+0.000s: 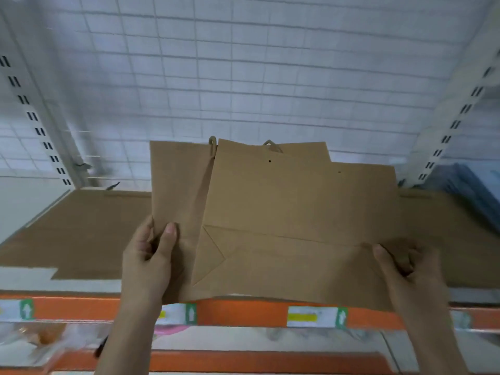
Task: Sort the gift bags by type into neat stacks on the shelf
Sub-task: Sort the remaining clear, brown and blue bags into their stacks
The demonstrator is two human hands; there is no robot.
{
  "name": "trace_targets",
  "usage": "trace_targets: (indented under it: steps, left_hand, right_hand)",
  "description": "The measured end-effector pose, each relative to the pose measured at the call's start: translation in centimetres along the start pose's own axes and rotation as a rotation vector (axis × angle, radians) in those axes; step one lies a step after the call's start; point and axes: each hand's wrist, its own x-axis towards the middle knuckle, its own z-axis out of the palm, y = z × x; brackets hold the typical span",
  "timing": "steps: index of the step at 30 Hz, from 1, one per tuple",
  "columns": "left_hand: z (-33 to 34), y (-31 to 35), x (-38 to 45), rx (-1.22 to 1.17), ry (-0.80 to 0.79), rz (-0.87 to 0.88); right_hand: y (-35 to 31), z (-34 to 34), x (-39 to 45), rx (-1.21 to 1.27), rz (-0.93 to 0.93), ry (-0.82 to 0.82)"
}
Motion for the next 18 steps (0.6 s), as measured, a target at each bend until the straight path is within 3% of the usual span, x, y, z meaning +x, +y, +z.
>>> trace_targets:
  steps: [8,13,18]
  left_hand:
    - [10.9,-0.1,-8.0,0.091,-0.025,-0.002]
    - [12.7,1.2,-9.5,0.159,0.047,-0.016]
    - [15.4,1.5,-8.6,0.150,-0.044,-0.081]
  right_hand:
    - [7.0,-10.6,4.8,-0.095,0.086,-0.013]
    - [8.9,-13.0,5.7,-0.084,0.135,-0.073]
    - [9.2,-13.4,6.5,-0.077,0.141,-0.049]
